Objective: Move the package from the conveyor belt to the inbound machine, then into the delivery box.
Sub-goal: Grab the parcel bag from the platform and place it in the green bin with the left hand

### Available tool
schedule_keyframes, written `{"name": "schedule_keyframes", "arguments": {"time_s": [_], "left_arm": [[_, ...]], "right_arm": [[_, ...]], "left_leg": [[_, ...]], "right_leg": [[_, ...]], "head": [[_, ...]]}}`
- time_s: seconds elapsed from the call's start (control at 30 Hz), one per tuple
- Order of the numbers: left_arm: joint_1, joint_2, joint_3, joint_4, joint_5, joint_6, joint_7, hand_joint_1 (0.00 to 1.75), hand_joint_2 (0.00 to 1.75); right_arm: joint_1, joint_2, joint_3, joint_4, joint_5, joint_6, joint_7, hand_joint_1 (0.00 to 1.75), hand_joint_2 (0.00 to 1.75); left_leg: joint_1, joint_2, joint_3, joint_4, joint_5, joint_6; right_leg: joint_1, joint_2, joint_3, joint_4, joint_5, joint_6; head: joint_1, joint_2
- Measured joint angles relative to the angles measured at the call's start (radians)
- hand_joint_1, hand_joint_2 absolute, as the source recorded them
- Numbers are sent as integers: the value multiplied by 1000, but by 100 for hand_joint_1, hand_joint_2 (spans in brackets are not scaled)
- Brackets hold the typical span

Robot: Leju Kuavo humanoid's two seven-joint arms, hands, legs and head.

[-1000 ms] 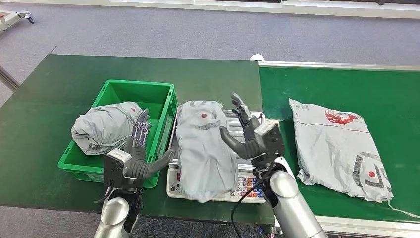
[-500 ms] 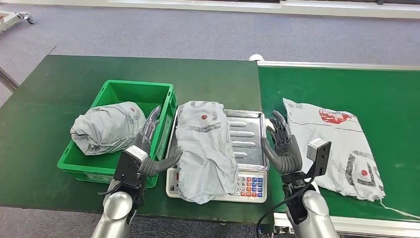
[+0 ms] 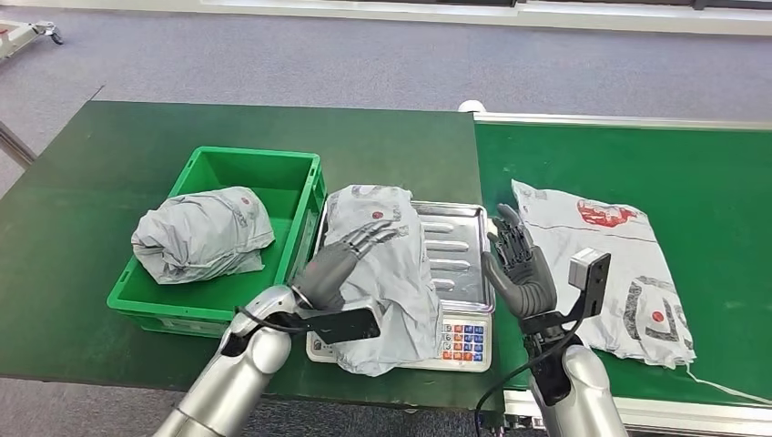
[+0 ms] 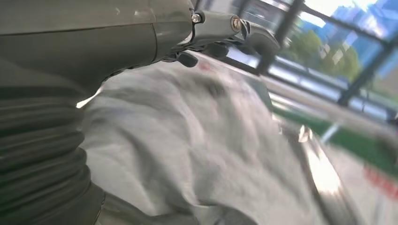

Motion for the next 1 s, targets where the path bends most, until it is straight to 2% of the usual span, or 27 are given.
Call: {"name": "schedule_keyframes", "arguments": {"time_s": [0.2, 0.27, 0.4, 0.53, 0.8, 1.0], "left_arm": [[-210, 79, -180, 216, -61, -201, -191, 0, 175], [-265, 105, -238, 256, -52, -266, -222, 0, 175], [-351, 152, -364, 297, 21, -361, -232, 108, 175], [-398, 181, -451, 313, 74, -387, -235, 175, 175], [-469, 201, -552, 323, 123, -419, -235, 175, 175], [-492, 203, -586, 324, 137, -426, -235, 175, 175]], "right_arm": [[-20, 0, -8, 13, -8, 8, 3, 0, 175], [-17, 0, -15, 13, -15, 11, 4, 0, 175], [1, -2, -25, 6, -29, 21, 11, 0, 175], [13, -5, -31, -5, -34, 27, 13, 0, 175], [22, -9, -35, -19, -36, 35, 14, 0, 175], [25, -10, -35, -22, -38, 35, 14, 0, 175]], "left_leg": [[0, 0, 0, 0, 2, 0], [0, 0, 0, 0, 2, -1], [0, 0, 0, 0, 2, -1], [0, 0, 0, 0, 2, -1], [0, 0, 1, 0, 2, -1], [0, 0, 1, 0, 2, -1]], "right_leg": [[0, 0, 0, 0, 1, 0], [0, 0, 0, 0, 1, -1], [1, 0, 0, 0, 1, -1], [1, 0, 0, 0, 1, 0], [1, 0, 1, 0, 1, 0], [1, 1, 2, 0, 1, -1]], "head": [[0, 0], [0, 0], [0, 0], [0, 0], [0, 0], [0, 0]]}}
